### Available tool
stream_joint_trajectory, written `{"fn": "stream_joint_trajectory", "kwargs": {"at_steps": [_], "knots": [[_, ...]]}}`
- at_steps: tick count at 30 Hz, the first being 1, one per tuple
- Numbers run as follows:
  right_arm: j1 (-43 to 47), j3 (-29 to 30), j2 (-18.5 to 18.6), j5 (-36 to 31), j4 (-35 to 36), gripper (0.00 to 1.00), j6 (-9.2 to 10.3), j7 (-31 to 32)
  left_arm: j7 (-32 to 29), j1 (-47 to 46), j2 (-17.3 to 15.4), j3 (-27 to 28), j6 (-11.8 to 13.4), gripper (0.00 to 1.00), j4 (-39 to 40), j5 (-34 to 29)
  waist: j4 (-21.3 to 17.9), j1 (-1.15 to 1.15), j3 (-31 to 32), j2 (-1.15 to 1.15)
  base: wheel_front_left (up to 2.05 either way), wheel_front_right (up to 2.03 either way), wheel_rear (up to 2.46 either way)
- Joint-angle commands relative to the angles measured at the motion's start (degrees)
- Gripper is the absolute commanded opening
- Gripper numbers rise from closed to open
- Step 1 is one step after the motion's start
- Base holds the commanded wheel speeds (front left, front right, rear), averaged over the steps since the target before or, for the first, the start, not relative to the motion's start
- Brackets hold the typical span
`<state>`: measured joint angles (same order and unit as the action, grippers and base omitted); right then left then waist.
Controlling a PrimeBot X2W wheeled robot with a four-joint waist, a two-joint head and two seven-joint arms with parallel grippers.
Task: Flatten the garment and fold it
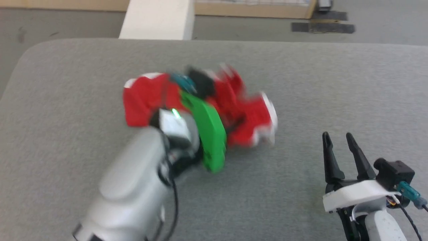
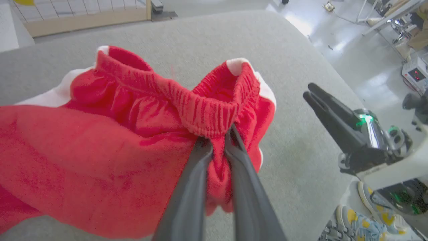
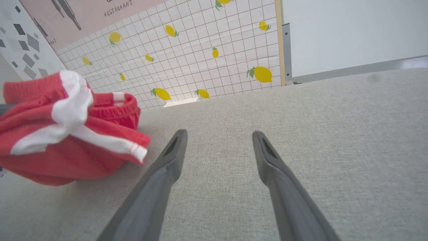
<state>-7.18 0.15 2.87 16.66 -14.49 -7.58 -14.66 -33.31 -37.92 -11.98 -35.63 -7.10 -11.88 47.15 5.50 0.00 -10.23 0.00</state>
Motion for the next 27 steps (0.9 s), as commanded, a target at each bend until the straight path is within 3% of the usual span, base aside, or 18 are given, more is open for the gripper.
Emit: {"fn": "stream_joint_trajectory", "kwargs": {"at_steps": [1,7,8,9,10,15,18,24,27], "knots": [[0.66,0.13,0.00,0.51,0.31,1.00,0.09,-0.33,-1.07,2.55,0.34,-1.72,-0.38,0.00,0.36,0.99,-4.05,0.00,2.45,0.00,0.00,0.00,0.00],[1.79,0.98,0.00,1.04,0.81,1.00,0.09,-0.33,-5.77,11.71,1.51,-8.92,-0.19,0.00,-1.51,3.46,-7.57,0.00,2.97,0.00,0.00,0.00,0.00],[2.00,1.14,0.00,1.04,0.85,1.00,0.09,-0.33,-5.57,12.49,1.77,-8.90,0.09,0.35,-1.68,3.85,-7.79,0.00,3.03,0.00,0.00,0.00,0.00],[2.20,1.26,0.00,1.03,0.90,1.00,0.09,-0.33,-5.04,13.03,1.97,-8.51,0.45,0.93,-1.69,4.22,-7.96,0.00,3.11,0.00,0.00,0.00,0.00],[2.46,1.45,0.00,1.02,0.95,1.00,0.09,-0.33,-3.60,13.22,2.16,-7.49,1.07,1.00,-1.38,4.34,-8.05,0.00,3.25,0.00,0.00,0.00,0.00],[3.96,2.69,0.00,0.78,0.88,1.00,0.09,-0.33,5.35,12.10,2.72,0.57,3.23,1.00,1.67,5.92,-6.89,0.00,4.79,0.00,0.00,0.00,0.00],[4.44,2.41,0.00,0.68,0.50,1.00,0.09,-0.33,13.57,11.73,1.02,6.24,4.75,1.00,3.35,4.04,-6.17,0.00,6.10,0.00,0.00,0.00,0.00],[5.06,1.55,0.00,0.79,-0.39,1.00,0.09,-0.33,37.86,16.65,-5.32,15.58,9.54,1.00,3.15,-7.60,-4.95,0.00,8.64,0.00,0.00,0.00,0.00],[5.54,1.16,0.00,0.71,-1.93,1.00,0.09,-0.33,45.61,21.22,-7.40,17.79,12.69,1.00,2.30,-12.33,-4.25,0.00,9.33,0.00,0.00,0.00,0.00]]}}
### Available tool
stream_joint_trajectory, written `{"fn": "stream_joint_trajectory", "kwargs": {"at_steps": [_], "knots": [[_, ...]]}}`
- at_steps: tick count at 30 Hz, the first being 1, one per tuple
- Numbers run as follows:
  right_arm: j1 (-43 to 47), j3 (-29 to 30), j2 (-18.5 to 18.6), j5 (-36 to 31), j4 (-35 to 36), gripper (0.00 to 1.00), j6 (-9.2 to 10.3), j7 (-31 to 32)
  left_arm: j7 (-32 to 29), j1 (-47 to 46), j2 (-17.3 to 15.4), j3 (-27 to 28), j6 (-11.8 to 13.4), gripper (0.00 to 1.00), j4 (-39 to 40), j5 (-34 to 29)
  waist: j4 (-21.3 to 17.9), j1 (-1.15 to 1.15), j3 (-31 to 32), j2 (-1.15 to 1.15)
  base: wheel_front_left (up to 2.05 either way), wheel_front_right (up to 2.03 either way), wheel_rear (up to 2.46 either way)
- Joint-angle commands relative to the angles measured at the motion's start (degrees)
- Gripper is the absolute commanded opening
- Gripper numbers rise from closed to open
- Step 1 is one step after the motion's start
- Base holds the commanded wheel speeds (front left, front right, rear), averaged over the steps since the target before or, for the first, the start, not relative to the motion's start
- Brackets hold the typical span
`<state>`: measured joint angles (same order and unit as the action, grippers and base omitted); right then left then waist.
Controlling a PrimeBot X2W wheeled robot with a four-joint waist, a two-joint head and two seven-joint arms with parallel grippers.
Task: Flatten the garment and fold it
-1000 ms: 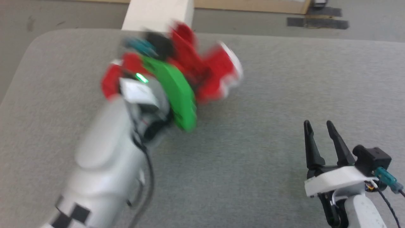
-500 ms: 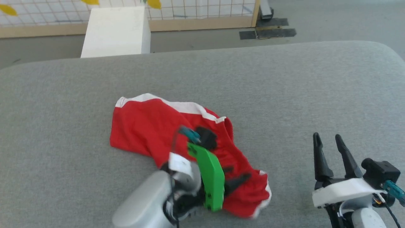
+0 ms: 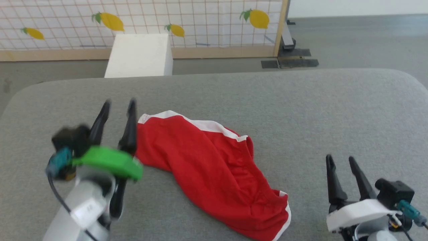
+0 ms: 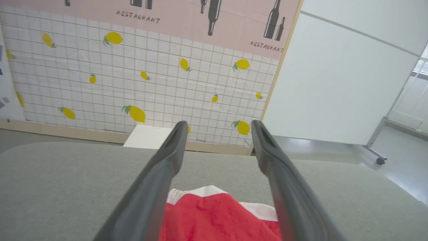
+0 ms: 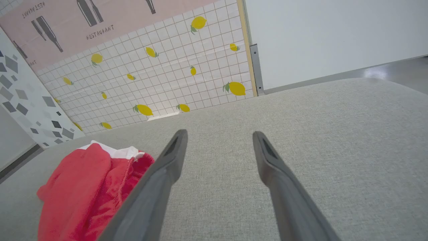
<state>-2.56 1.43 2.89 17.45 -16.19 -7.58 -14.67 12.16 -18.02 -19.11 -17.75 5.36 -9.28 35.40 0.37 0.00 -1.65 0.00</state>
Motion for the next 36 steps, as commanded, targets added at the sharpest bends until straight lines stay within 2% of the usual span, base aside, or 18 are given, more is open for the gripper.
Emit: {"fn": "stream_joint_trajectory", "kwargs": {"at_steps": [1,4,6,8,12,19,21,25,26,27,29,33,36], "knots": [[0.95,-0.20,-0.02,-0.23,-0.84,1.00,0.09,-0.32,1.16,2.97,-1.03,0.23,1.34,1.00,-0.66,-2.35,1.28,0.00,0.73,0.00,0.00,0.00,0.00],[0.10,-0.96,-0.02,-0.61,-2.25,1.00,0.09,1.77,2.43,6.79,-1.55,1.78,3.35,1.00,-0.59,-4.96,1.88,0.00,0.44,0.00,0.00,0.00,0.00],[-1.52,-1.46,-0.02,-0.95,-2.72,1.00,0.09,5.57,2.71,8.77,-1.46,2.74,4.40,1.00,0.41,-6.77,2.15,0.00,-0.09,0.00,0.00,0.00,0.00],[-4.44,-2.70,-0.02,-1.88,-2.12,1.00,0.09,9.72,2.79,10.16,-0.89,4.09,5.11,1.00,2.09,-8.26,2.32,0.00,-0.94,0.00,0.00,0.00,0.00],[-11.88,-6.39,-0.02,-4.39,-3.16,1.00,0.09,22.07,2.82,12.54,0.92,6.67,5.58,1.00,5.01,-10.00,2.53,0.00,-2.73,0.00,0.00,0.00,0.00],[-22.88,-15.98,-0.02,-5.00,-8.62,1.00,0.09,40.10,2.83,13.54,4.06,8.55,3.81,1.00,7.11,-11.43,5.12,0.00,-6.44,0.00,0.00,0.00,0.00],[-23.95,-17.32,-0.02,-5.32,-10.14,1.00,0.09,43.05,2.83,13.25,4.75,8.88,3.14,1.00,6.90,-11.82,6.06,0.00,-7.18,0.00,0.00,0.00,0.00],[-24.60,-19.21,-0.02,-4.54,-12.06,1.00,0.09,44.90,2.83,12.56,6.02,10.27,1.49,1.00,6.14,-12.65,7.52,0.00,-8.27,0.00,0.00,0.00,0.00],[-24.54,-19.38,-0.02,-4.24,-12.42,0.79,0.09,45.07,2.84,12.53,6.33,10.62,1.21,1.00,5.89,-12.79,7.66,0.00,-8.31,0.00,0.00,0.00,0.00],[-24.59,-19.39,-0.02,-4.26,-12.48,0.47,0.09,44.77,2.84,12.51,6.60,10.88,0.98,1.00,5.71,-12.85,7.74,0.00,-8.33,0.00,0.00,0.00,0.00],[-24.83,-18.91,-0.02,-4.31,-12.40,0.00,0.09,43.28,2.84,12.46,7.05,11.41,0.47,1.00,5.39,-13.10,7.78,0.00,-8.38,0.00,0.00,0.00,0.00],[-25.41,-15.38,-0.02,-3.48,-11.96,0.00,0.09,39.82,2.84,12.68,7.95,12.40,-0.51,1.00,4.69,-13.32,7.23,0.00,-8.13,0.00,0.00,0.00,0.00],[-25.52,-9.00,-0.02,-4.61,-11.17,0.00,0.09,37.38,2.84,12.70,8.72,12.89,-1.11,1.00,4.33,-13.59,6.69,0.00,-7.82,0.00,0.00,0.00,0.00]]}}
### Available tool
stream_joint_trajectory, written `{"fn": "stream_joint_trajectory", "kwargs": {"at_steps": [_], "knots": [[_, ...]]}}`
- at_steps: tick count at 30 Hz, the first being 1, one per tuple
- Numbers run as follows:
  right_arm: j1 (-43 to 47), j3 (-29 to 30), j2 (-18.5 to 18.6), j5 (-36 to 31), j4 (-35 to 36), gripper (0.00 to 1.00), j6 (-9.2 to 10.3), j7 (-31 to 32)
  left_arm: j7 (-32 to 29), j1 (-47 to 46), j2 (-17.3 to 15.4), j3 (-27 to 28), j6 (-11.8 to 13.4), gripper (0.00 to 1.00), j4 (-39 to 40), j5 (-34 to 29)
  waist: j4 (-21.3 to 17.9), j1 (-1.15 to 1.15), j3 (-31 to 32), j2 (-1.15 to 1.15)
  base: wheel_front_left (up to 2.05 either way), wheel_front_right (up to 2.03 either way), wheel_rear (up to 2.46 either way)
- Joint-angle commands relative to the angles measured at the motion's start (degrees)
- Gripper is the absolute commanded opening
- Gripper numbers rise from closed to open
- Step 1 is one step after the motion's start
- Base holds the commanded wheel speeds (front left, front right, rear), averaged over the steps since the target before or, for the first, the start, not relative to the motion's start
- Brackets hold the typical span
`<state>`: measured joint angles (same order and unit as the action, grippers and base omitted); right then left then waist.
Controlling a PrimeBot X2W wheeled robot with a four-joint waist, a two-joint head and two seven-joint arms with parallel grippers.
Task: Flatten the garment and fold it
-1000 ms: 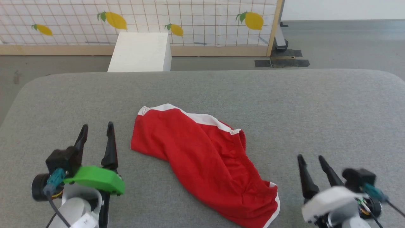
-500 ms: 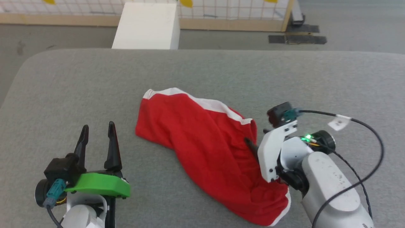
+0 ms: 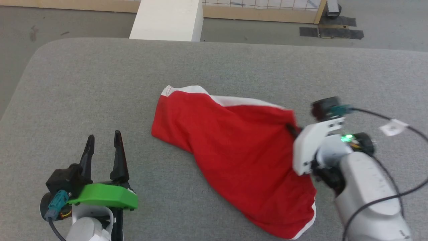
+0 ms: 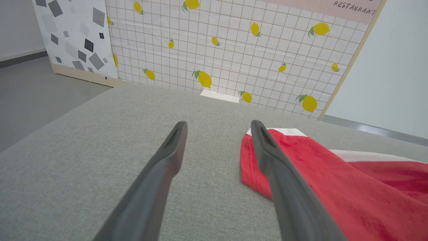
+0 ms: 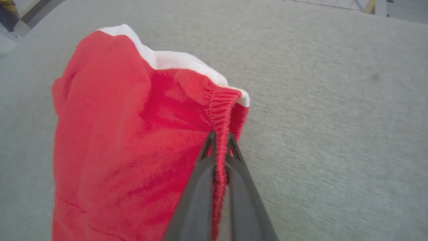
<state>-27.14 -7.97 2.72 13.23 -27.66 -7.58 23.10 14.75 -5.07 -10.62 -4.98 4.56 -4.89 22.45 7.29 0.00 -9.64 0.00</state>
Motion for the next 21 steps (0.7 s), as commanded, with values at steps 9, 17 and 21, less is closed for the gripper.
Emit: {"fn": "stream_joint_trajectory", "kwargs": {"at_steps": [9,17,21], "knots": [[3.68,21.69,0.16,-7.32,2.73,0.00,0.09,-0.57,0.25,-0.05,1.35,1.04,-2.07,1.00,-1.05,-1.03,-1.59,0.00,0.58,0.00,0.00,0.00,0.00],[6.03,24.43,0.16,-2.90,1.52,1.00,0.09,-6.81,0.17,-0.14,1.44,1.12,-2.97,1.00,-2.39,-0.78,-3.37,0.00,1.06,0.00,0.00,0.00,0.00],[8.26,26.30,0.16,0.60,4.42,1.00,0.09,-14.26,-2.66,-2.79,2.31,0.11,-4.15,1.00,-3.40,1.20,-4.64,0.00,1.40,0.00,0.00,0.00,0.00]]}}
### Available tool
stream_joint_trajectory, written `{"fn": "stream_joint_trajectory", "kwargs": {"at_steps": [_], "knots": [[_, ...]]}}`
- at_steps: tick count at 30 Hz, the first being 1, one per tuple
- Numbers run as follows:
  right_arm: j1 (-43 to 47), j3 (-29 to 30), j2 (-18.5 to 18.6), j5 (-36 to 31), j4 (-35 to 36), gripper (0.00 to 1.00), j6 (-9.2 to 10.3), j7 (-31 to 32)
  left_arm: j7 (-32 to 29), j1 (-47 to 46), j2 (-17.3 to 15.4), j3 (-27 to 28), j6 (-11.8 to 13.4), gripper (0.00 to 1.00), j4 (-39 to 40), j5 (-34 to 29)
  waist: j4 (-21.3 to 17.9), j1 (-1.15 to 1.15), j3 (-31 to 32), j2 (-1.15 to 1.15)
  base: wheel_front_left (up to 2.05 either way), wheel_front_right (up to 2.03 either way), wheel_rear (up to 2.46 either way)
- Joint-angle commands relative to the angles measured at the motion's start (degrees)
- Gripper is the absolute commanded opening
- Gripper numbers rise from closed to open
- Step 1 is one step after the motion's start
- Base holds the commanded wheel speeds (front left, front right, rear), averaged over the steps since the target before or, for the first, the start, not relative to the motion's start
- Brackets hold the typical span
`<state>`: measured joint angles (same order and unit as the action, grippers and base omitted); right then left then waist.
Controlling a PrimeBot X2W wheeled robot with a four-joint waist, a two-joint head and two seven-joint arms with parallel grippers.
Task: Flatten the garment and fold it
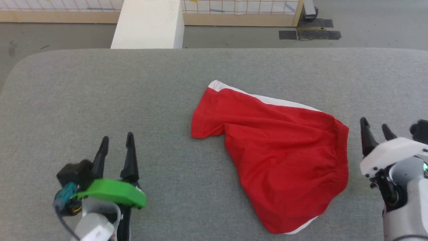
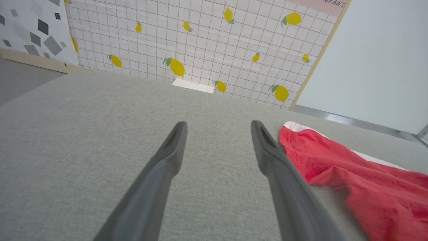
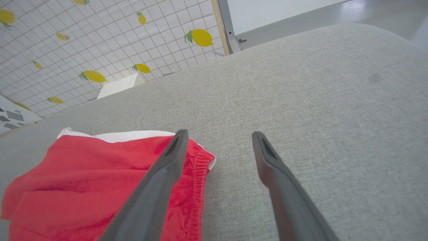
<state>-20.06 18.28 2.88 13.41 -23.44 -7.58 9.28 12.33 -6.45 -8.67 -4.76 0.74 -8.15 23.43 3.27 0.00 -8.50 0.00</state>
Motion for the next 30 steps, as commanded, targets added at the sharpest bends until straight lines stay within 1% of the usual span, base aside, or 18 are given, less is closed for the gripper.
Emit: {"fn": "stream_joint_trajectory", "kwargs": {"at_steps": [1,5,8,10,11,14,17,19,22,23,24,25,26,27,30], "knots": [[1.97,0.25,-0.01,1.03,0.88,1.00,0.09,-1.68,-1.87,-2.39,0.78,-0.33,-0.65,1.00,-0.84,1.27,-1.04,0.00,0.26,0.00,0.00,0.00,0.00],[5.01,-0.36,-0.01,4.04,3.28,1.00,0.09,-4.68,-11.33,-8.74,1.20,-3.68,-2.71,1.00,-4.35,3.27,-3.93,0.00,-0.33,0.00,0.00,0.00,0.00],[6.27,-1.92,-0.01,6.06,4.64,1.00,0.09,-5.56,-21.47,-13.98,0.77,-6.35,-2.98,1.00,-8.61,3.83,-6.99,0.00,-1.28,0.00,0.00,0.00,0.00],[6.69,-2.47,-0.01,6.68,5.18,1.00,0.09,-5.87,-28.19,-16.93,0.21,-7.64,-2.31,1.00,-11.75,3.77,-8.70,0.00,-1.93,0.00,0.00,0.00,0.00],[6.77,-2.80,-0.01,6.84,5.32,1.00,0.09,-5.94,-31.12,-18.13,-0.62,-8.49,-2.06,1.00,-13.09,3.04,-9.59,0.00,-2.29,0.00,0.00,0.00,0.00],[6.98,-3.64,-0.01,7.57,5.61,1.00,0.09,-6.44,-38.00,-21.33,-2.40,-9.49,-0.66,1.00,-16.80,1.92,-11.94,0.00,-3.45,0.00,0.00,0.00,0.00],[7.38,-4.04,-0.01,8.18,5.46,1.00,0.09,-7.06,-39.97,-22.99,-3.53,-9.48,0.18,1.00,-18.88,1.40,-13.49,0.00,-4.48,0.00,0.00,0.00,0.00],[7.66,-4.15,-0.01,8.53,5.21,1.00,0.09,-7.46,-40.05,-23.27,-3.79,-9.44,0.57,1.00,-19.89,1.26,-13.88,0.00,-4.91,0.00,0.00,0.00,0.00],[7.85,-4.29,-0.01,8.75,4.82,1.00,0.09,-7.98,-40.73,-22.74,-3.99,-9.97,0.29,1.00,-21.56,1.30,-14.00,0.00,-5.23,0.00,0.00,0.00,0.00],[7.85,-4.31,-0.01,8.85,4.65,1.00,0.09,-8.15,-41.53,-22.27,-3.93,-10.23,0.20,0.97,-22.29,1.50,-13.93,0.00,-5.30,0.00,0.00,0.00,0.00],[7.82,-4.27,-0.01,8.89,4.50,1.00,0.09,-8.29,-42.23,-21.95,-3.92,-10.58,0.01,0.58,-22.74,1.56,-13.77,0.00,-5.37,0.00,0.00,0.00,0.00],[7.73,-4.17,-0.01,8.85,4.27,1.00,0.09,-8.44,-42.95,-21.56,-3.71,-11.02,-0.37,0.05,-23.12,1.78,-13.44,0.00,-5.35,0.00,0.00,0.00,0.00],[7.57,-4.20,-0.01,8.88,4.13,1.00,0.09,-8.57,-43.40,-21.24,-3.48,-11.23,-0.63,0.00,-23.36,2.06,-13.20,0.00,-5.32,0.00,0.00,0.00,0.00],[7.40,-4.20,-0.01,8.88,3.98,1.00,0.09,-8.77,-43.71,-21.01,-3.25,-11.67,-1.11,0.00,-23.50,2.22,-12.75,0.00,-5.26,0.00,0.00,0.00,0.00],[6.87,-4.82,-0.01,8.86,3.52,1.00,0.09,-8.98,-42.11,-20.84,-2.70,-11.47,-1.79,0.00,-23.17,2.99,-11.67,0.00,-4.82,0.00,0.00,0.00,0.00]]}}
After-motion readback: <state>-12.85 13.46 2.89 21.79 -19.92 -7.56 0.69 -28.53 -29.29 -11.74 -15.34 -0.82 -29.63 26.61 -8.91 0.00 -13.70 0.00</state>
